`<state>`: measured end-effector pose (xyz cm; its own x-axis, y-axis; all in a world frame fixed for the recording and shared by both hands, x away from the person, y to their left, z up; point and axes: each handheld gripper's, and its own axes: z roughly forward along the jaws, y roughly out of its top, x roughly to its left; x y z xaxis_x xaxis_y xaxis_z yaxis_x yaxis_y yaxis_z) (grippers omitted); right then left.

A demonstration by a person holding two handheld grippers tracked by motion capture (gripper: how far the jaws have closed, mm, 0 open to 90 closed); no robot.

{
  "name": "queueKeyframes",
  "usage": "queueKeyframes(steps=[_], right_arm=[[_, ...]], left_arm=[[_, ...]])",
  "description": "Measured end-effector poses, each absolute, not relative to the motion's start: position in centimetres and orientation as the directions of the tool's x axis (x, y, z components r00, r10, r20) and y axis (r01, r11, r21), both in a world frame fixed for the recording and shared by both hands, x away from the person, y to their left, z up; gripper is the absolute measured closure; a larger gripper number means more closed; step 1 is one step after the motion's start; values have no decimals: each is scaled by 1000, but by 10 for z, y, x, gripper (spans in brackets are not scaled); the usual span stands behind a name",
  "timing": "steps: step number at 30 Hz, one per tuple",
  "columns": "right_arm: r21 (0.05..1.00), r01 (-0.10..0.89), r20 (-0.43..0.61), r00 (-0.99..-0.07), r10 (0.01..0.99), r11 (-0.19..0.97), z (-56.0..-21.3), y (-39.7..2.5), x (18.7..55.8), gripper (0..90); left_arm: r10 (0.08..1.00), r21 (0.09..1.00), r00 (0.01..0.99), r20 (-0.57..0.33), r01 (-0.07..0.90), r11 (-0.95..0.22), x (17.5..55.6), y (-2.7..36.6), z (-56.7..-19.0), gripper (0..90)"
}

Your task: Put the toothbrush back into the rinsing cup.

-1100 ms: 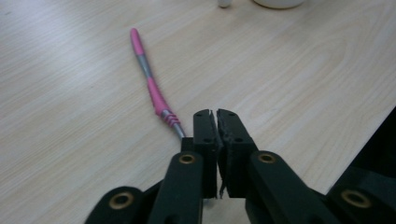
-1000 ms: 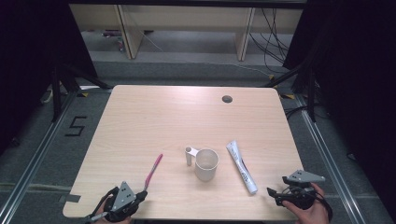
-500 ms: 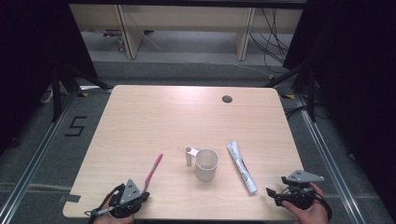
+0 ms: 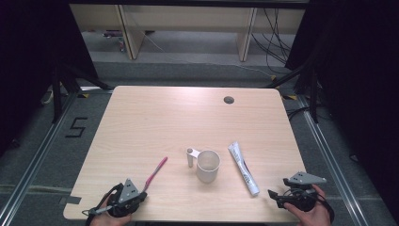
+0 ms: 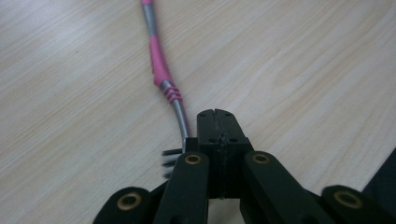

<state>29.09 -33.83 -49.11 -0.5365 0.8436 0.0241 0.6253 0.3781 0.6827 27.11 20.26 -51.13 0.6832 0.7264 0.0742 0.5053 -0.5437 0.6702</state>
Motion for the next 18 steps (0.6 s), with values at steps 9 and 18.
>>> queueKeyframes(steps=[9, 18], right_arm=[[668, 652, 57, -526, 849, 359, -491, -337, 291, 236], [674, 635, 45, -546, 837, 378, -492, -338, 292, 235]], left_arm=[[755, 653, 651, 80, 538, -533, 285, 221, -510, 893], [779, 643, 620, 89, 562, -520, 309, 230, -506, 891]])
